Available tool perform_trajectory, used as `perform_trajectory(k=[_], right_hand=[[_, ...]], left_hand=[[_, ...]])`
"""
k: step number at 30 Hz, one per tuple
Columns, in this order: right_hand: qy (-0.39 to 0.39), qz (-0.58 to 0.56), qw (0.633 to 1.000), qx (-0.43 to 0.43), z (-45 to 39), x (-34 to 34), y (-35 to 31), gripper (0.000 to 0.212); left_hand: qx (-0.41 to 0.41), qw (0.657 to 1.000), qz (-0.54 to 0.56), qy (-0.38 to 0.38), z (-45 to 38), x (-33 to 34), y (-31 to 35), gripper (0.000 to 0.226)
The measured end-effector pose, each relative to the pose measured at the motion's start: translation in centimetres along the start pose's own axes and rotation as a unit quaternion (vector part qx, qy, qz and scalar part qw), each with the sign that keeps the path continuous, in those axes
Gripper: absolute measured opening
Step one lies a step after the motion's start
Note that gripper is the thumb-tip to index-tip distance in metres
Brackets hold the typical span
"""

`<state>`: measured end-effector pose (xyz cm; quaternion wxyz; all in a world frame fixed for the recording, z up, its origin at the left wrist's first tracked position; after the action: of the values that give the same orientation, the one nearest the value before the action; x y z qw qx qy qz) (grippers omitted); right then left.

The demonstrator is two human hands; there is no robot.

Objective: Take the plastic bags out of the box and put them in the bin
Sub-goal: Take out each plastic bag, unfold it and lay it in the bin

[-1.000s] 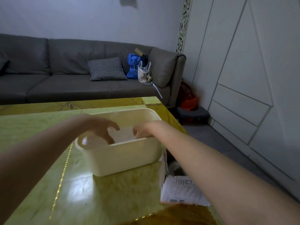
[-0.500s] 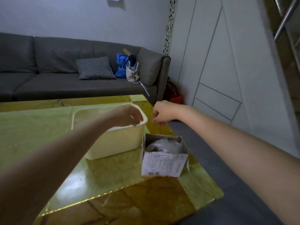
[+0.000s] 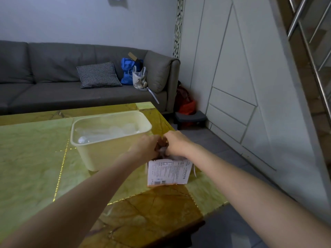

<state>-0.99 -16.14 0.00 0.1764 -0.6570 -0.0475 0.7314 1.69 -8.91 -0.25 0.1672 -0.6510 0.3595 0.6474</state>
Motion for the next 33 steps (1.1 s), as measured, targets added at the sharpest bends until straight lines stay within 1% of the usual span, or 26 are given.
perform_trajectory(k=[3, 5, 7, 9, 11, 12, 14, 16, 18, 20, 23, 25, 28, 30, 32, 33], right_hand=[[-0.029, -0.108, 0.994, 0.015, 0.3, -0.5, 0.5, 0.038], [-0.042, -0.169, 0.985, 0.018, 0.5, -0.7, 0.6, 0.042], [-0.051, -0.185, 0.981, 0.022, 0.7, -0.7, 0.8, 0.043], [-0.060, -0.172, 0.983, 0.040, 0.9, -0.5, 1.2, 0.044], [-0.078, -0.174, 0.980, 0.050, 0.9, -0.2, 1.4, 0.047], [-0.083, -0.186, 0.978, 0.048, 0.9, -0.1, 1.3, 0.045], [-0.078, -0.220, 0.972, 0.032, 0.7, -0.1, 0.9, 0.032], [-0.065, -0.262, 0.963, 0.015, 0.4, -0.2, 0.4, 0.018], [-0.043, -0.295, 0.955, -0.005, 0.1, -0.6, 0.1, 0.014], [-0.006, -0.259, 0.965, -0.031, 0.0, -1.7, -0.3, 0.011], [0.054, -0.143, 0.986, -0.068, 0.2, -4.0, -1.2, 0.015], [0.088, -0.109, 0.987, -0.083, 0.2, -5.3, -1.8, 0.016], [0.157, -0.146, 0.973, -0.085, 0.4, -7.9, -2.2, 0.019], [0.199, -0.176, 0.961, -0.076, 0.4, -9.6, -2.0, 0.026], [0.201, -0.182, 0.960, -0.068, 0.3, -10.5, -1.9, 0.026], [0.193, -0.180, 0.962, -0.064, 0.1, -10.6, -1.8, 0.021]], left_hand=[[-0.015, 0.998, 0.058, -0.003, 0.1, 0.0, -0.7, 0.033], [-0.015, 0.996, 0.091, -0.012, 0.3, -0.1, -0.7, 0.036], [-0.015, 0.994, 0.107, -0.016, 0.5, -0.3, -0.7, 0.038], [-0.021, 0.994, 0.107, -0.017, 0.6, -0.5, -0.9, 0.038], [-0.019, 0.996, 0.091, -0.016, 0.7, -0.9, -1.1, 0.031], [-0.014, 0.996, 0.085, -0.013, 0.7, -1.0, -1.1, 0.027], [-0.009, 0.996, 0.087, -0.012, 0.8, -1.2, -1.2, 0.024], [-0.004, 0.995, 0.098, -0.022, 1.0, -0.9, -1.2, 0.024], [-0.004, 0.991, 0.127, -0.035, 1.2, -0.3, -1.1, 0.026], [-0.013, 0.988, 0.150, -0.036, 1.4, 0.3, -1.4, 0.029], [-0.035, 0.985, 0.167, -0.030, 1.4, 0.6, -1.9, 0.029], [-0.043, 0.984, 0.171, -0.032, 1.2, 0.8, -2.1, 0.025], [-0.068, 0.984, 0.159, -0.029, 1.1, 1.0, -2.5, 0.021], [-0.063, 0.983, 0.168, -0.030, 1.2, 1.1, -2.7, 0.017], [-0.042, 0.977, 0.206, -0.033, 1.3, 0.8, -2.4, 0.009], [-0.036, 0.974, 0.220, -0.028, 1.3, 0.5, -2.3, 0.006]])
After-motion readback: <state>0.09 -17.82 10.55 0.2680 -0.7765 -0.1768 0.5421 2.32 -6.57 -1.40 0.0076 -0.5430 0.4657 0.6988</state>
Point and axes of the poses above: each hand's wrist, its own z-axis away from the middle knuckle, its own x-axis out of the palm, y = z × x, the point moved 8 cm from there along -z, towards the middle knuckle, and after that the axes turned 2 degrees about -y, right-handed, at the moved point
